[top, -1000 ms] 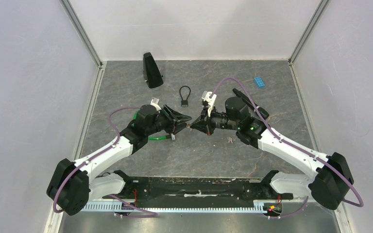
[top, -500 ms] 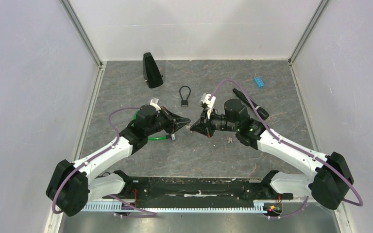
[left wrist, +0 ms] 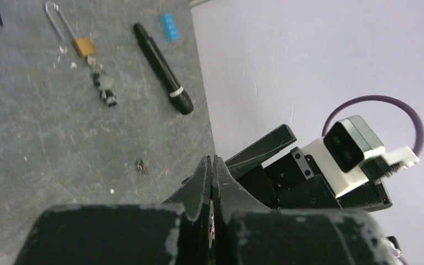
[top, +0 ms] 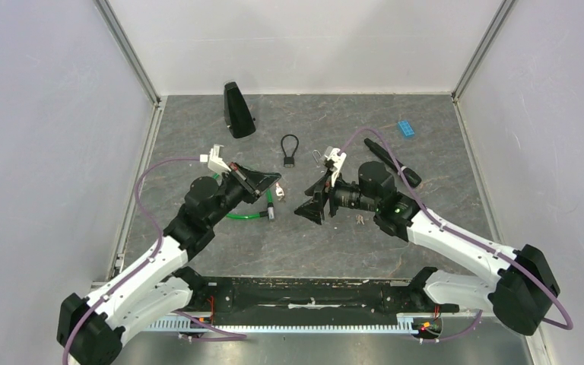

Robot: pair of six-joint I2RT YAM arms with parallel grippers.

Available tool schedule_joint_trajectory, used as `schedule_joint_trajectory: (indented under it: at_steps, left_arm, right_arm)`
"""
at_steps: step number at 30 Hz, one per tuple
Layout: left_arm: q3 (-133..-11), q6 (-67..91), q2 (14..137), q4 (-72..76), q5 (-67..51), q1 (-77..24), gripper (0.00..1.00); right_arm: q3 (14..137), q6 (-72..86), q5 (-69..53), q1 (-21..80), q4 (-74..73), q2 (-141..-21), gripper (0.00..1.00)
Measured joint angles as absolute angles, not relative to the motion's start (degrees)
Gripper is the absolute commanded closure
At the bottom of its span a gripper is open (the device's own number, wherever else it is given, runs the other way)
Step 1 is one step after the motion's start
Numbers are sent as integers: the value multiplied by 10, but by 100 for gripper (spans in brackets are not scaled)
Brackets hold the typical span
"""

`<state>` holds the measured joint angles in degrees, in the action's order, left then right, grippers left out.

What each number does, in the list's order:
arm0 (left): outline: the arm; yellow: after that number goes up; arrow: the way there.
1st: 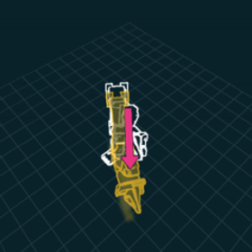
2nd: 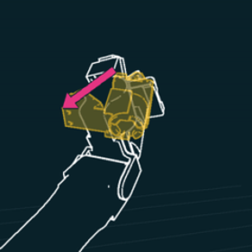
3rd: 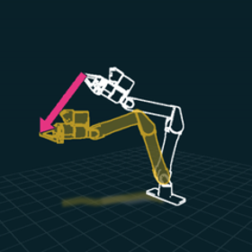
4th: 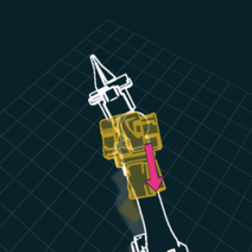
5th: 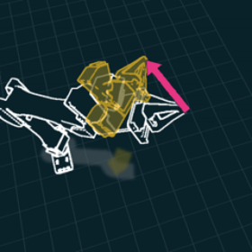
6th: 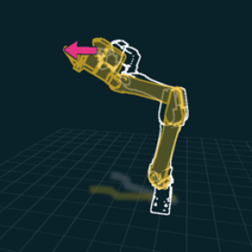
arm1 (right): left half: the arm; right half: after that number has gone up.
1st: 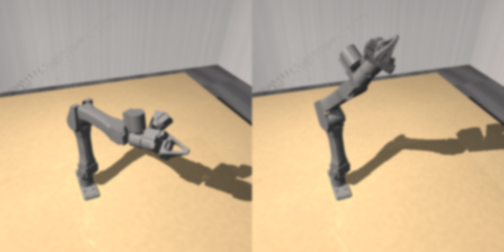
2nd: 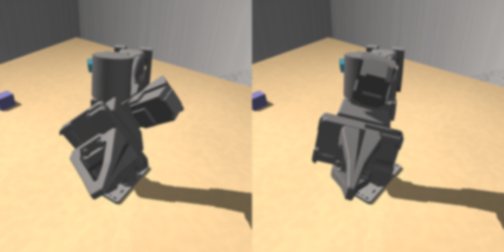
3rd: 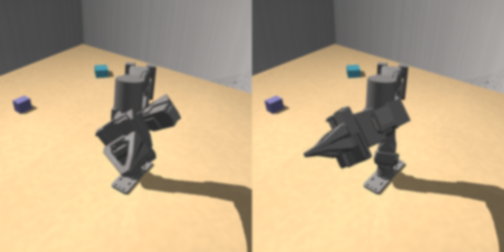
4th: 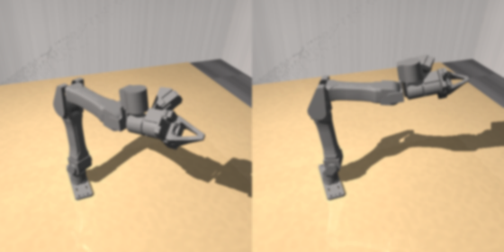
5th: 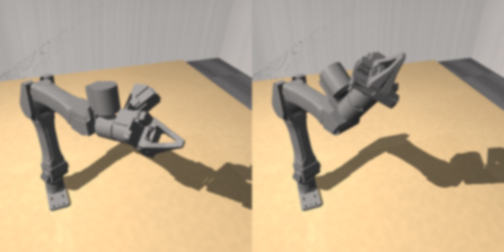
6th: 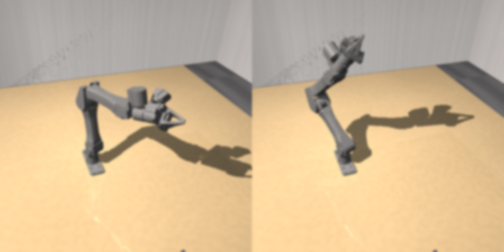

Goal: Unlock with the key

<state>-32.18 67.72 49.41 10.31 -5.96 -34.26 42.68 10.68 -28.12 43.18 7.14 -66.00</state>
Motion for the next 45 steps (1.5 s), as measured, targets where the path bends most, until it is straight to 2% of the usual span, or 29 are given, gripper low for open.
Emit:
schedule_joint_trajectory:
  at_steps: [5, 9, 15, 18, 22, 45]
  left_arm:
    - [-292, 613, 434, 147, -38, -343, 98]
    - [-283, 588, 415, 179, -35, -343, 98]
    - [-275, 586, 412, 223, -45, -343, 98]
    - [-270, 587, 411, 242, -49, -343, 98]
    - [-267, 589, 410, 259, -51, -343, 98]
    - [-258, 604, 413, 305, -51, -350, 98]
  right_arm:
    - [382, 200, -281, 432, 179, -639, 18]
    - [353, 286, -281, 433, 290, -643, 19]
    - [351, 366, -277, 444, 416, -684, 33]
    - [351, 392, -270, 448, 459, -704, 37]
    - [352, 413, -266, 451, 493, -728, 48]
    - [393, 454, -267, 469, 554, -781, 78]
